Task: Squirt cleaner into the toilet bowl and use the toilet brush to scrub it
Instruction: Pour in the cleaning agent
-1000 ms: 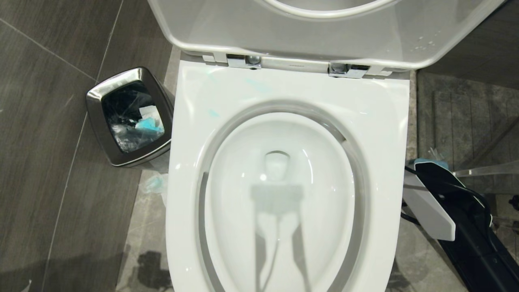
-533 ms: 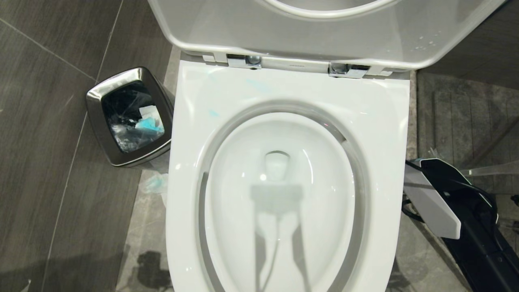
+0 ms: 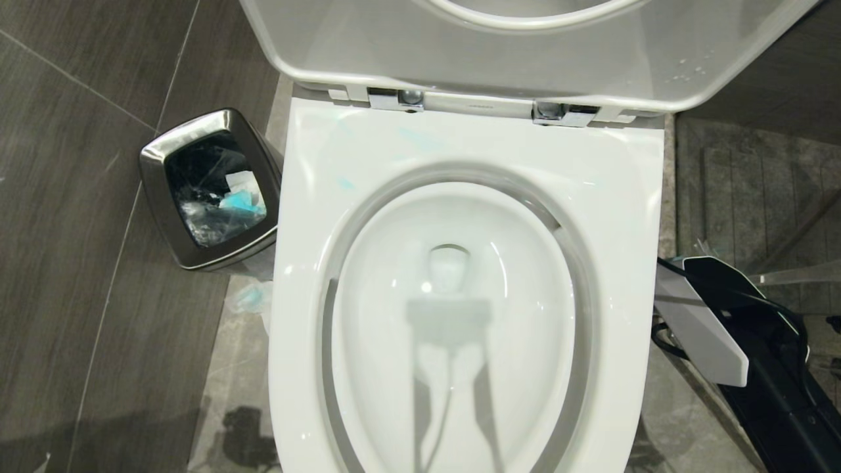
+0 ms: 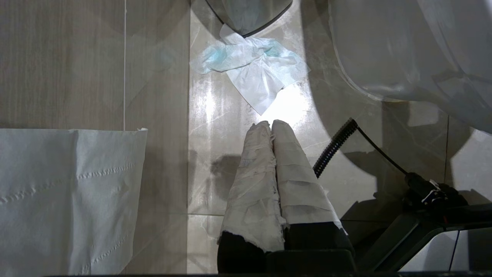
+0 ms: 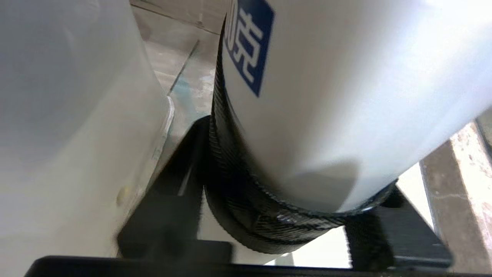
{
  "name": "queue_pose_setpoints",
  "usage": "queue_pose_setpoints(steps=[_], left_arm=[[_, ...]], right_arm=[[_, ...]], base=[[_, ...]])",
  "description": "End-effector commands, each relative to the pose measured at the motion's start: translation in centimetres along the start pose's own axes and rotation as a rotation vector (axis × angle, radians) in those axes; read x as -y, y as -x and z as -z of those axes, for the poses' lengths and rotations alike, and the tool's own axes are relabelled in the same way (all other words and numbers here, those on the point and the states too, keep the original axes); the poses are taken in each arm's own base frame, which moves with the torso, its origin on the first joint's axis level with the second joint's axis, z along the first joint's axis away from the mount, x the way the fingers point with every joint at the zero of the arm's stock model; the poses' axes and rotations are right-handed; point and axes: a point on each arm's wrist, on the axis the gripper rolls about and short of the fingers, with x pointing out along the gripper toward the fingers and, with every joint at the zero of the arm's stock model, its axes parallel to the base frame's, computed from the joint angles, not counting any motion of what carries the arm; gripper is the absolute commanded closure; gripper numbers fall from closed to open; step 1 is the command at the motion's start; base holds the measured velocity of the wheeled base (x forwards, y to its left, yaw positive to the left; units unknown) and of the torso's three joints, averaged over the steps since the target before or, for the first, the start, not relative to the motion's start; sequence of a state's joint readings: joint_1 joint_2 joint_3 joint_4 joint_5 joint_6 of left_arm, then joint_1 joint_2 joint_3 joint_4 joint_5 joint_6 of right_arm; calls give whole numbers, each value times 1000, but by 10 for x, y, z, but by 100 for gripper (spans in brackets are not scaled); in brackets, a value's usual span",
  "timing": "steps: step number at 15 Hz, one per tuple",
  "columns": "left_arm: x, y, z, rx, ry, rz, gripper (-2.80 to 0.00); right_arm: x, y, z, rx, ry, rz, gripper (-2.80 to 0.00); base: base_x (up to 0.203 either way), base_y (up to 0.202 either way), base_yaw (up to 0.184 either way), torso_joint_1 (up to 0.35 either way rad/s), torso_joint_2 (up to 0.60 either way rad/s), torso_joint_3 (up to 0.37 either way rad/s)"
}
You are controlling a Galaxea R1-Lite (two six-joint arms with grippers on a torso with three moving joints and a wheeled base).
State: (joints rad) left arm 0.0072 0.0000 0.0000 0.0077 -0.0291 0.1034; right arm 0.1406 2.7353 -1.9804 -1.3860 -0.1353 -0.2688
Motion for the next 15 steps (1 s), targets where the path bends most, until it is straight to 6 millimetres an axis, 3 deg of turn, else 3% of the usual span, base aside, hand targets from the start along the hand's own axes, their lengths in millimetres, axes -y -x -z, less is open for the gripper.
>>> queue_pose_setpoints(steps=[1,8,15], left_arm=[[0,0,0,-2,-1,0,0],[0,0,0,-2,-1,0,0],[0,0,0,-2,1,0,0]], right_arm=[[2,0,0,9,1,6,0],[9,0,-1,34,6,26,0],[16,-8,-30,131,-5,78,0]], base=[[0,0,0,0,0,0],[0,0,0,0,0,0],[0,0,0,1,4,1]])
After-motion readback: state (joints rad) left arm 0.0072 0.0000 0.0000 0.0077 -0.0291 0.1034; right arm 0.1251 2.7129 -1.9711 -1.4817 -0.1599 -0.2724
